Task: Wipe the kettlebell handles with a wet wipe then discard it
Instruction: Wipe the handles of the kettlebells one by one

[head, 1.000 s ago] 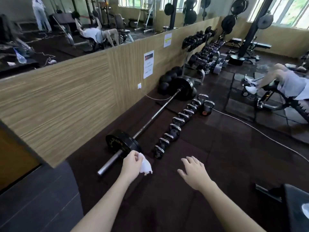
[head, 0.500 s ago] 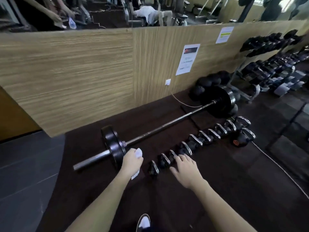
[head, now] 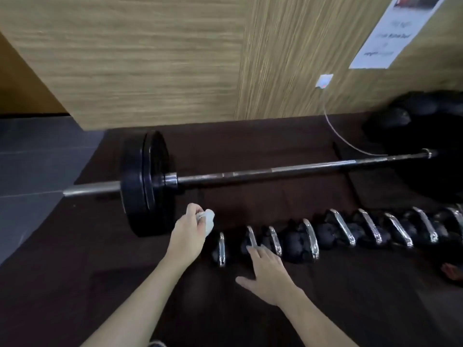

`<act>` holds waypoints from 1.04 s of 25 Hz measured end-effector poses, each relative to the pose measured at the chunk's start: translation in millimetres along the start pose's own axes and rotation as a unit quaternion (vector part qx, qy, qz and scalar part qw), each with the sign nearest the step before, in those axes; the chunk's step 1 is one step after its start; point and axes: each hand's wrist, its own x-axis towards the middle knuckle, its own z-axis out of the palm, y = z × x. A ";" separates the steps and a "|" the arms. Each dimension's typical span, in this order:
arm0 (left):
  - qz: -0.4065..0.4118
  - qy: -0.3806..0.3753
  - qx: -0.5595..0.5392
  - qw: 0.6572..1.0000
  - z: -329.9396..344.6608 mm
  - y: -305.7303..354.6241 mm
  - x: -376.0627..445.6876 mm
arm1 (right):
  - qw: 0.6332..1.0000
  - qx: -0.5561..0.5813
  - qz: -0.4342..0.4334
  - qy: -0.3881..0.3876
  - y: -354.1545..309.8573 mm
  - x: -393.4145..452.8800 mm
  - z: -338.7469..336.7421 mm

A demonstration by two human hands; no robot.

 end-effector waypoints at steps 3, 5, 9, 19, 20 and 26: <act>0.005 0.005 0.037 0.999 75.8 -55.8 28.7 | 0.999 0.046 -0.027 -0.007 47.1 67.0 68.8; 0.034 -0.013 0.054 0.998 117.0 -88.8 51.0 | 0.994 0.102 -0.036 -0.021 69.9 110.6 113.7; 0.104 -0.085 0.102 0.986 185.8 -153.4 86.4 | 0.984 0.156 -0.070 -0.041 93.8 179.1 199.8; 0.045 -0.145 0.136 0.979 245.2 -196.1 144.2 | 0.980 0.138 -0.120 0.071 115.1 267.0 287.3; 0.009 -0.170 0.130 0.977 245.6 -197.0 147.8 | 0.980 0.140 -0.121 0.072 116.6 268.4 287.0; 0.068 -0.164 0.089 0.980 247.5 -233.5 87.2 | 0.973 0.167 -0.139 0.083 123.5 275.2 289.2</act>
